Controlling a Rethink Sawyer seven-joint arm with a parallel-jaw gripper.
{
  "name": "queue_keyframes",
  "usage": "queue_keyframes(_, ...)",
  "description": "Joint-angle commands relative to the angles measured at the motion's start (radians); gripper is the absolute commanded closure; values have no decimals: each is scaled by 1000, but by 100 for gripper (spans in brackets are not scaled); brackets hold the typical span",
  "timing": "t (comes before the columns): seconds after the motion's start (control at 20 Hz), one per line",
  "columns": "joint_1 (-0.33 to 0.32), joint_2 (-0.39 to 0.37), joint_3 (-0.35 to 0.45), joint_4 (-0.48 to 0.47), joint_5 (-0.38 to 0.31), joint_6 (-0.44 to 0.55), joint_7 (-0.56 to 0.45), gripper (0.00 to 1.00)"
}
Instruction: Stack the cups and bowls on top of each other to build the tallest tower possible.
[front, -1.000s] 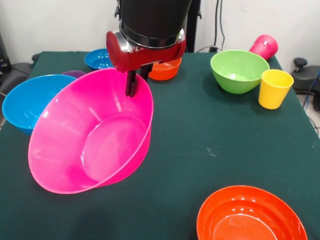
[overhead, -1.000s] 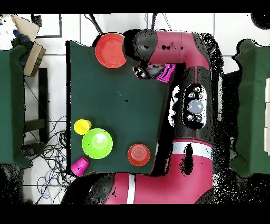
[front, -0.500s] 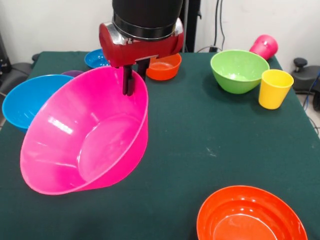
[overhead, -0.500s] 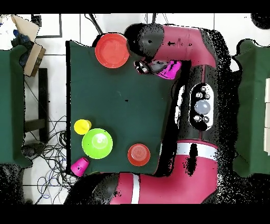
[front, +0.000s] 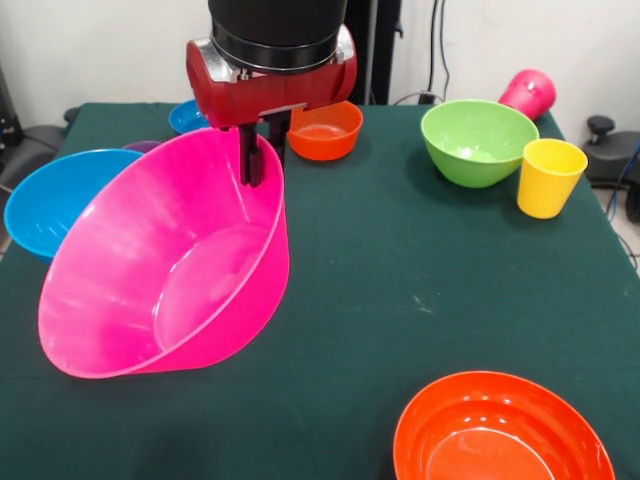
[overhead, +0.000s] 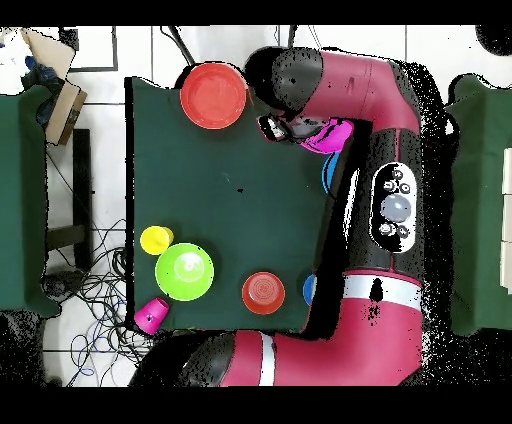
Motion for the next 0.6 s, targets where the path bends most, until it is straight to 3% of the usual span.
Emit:
queue_keyframes(0.05, -19, -38, 66, 164, 11, -97, 24, 100)
queue_keyframes(0.6, -23, -47, 68, 169, 35, -91, 39, 100)
